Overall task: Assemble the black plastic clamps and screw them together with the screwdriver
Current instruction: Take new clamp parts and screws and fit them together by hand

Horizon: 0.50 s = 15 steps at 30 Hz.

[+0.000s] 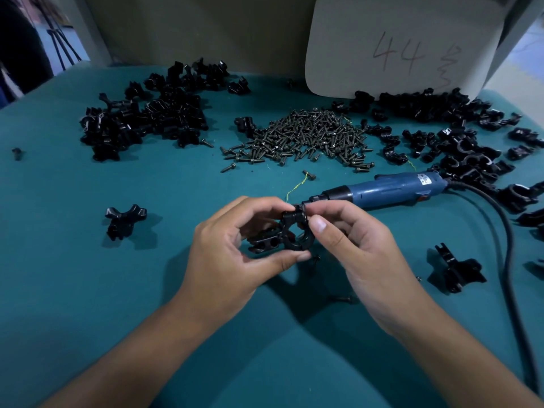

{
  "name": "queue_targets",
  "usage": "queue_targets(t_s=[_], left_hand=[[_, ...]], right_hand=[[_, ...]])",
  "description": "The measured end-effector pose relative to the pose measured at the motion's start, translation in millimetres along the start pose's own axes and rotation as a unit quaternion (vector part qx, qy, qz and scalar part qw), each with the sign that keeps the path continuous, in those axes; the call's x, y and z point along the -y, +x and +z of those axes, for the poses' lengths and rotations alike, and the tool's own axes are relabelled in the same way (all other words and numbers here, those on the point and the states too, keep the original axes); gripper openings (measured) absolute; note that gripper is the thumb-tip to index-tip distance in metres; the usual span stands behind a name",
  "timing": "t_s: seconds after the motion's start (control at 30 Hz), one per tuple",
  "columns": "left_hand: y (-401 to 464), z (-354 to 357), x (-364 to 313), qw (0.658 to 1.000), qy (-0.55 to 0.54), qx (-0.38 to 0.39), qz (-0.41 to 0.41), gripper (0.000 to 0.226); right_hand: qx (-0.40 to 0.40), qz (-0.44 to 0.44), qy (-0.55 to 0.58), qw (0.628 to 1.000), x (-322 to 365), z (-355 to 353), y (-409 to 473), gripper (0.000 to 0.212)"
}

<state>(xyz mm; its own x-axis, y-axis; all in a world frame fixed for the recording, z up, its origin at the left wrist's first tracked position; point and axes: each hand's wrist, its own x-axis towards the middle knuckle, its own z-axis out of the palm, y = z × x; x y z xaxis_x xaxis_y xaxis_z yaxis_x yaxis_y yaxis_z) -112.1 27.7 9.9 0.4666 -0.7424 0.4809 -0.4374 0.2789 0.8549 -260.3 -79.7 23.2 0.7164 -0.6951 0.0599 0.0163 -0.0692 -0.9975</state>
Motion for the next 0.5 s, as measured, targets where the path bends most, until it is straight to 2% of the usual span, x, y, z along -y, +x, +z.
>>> queue_targets(t_s=[0.4,0.47,0.5], left_hand=[[-1.1,-2.0,1.4,0.999,-0.017,0.021,0.018,0.047],[-0.7,-1.8,0.7,1.0,-0.015,0.016,0.017,0.047],[-0.2,-1.7,0.4,1.0,-0.013,0.014,0.017,0.047]], right_hand=[[0.018,0.033,0.024,0.999,-2.1,-5.2,2.6,0.027],[0.002,0.066,0.072,0.995,-3.0,-7.2,6.8,0.015],[-0.005,0.086,0.107,0.99,-2.9,-9.4,9.1,0.017]])
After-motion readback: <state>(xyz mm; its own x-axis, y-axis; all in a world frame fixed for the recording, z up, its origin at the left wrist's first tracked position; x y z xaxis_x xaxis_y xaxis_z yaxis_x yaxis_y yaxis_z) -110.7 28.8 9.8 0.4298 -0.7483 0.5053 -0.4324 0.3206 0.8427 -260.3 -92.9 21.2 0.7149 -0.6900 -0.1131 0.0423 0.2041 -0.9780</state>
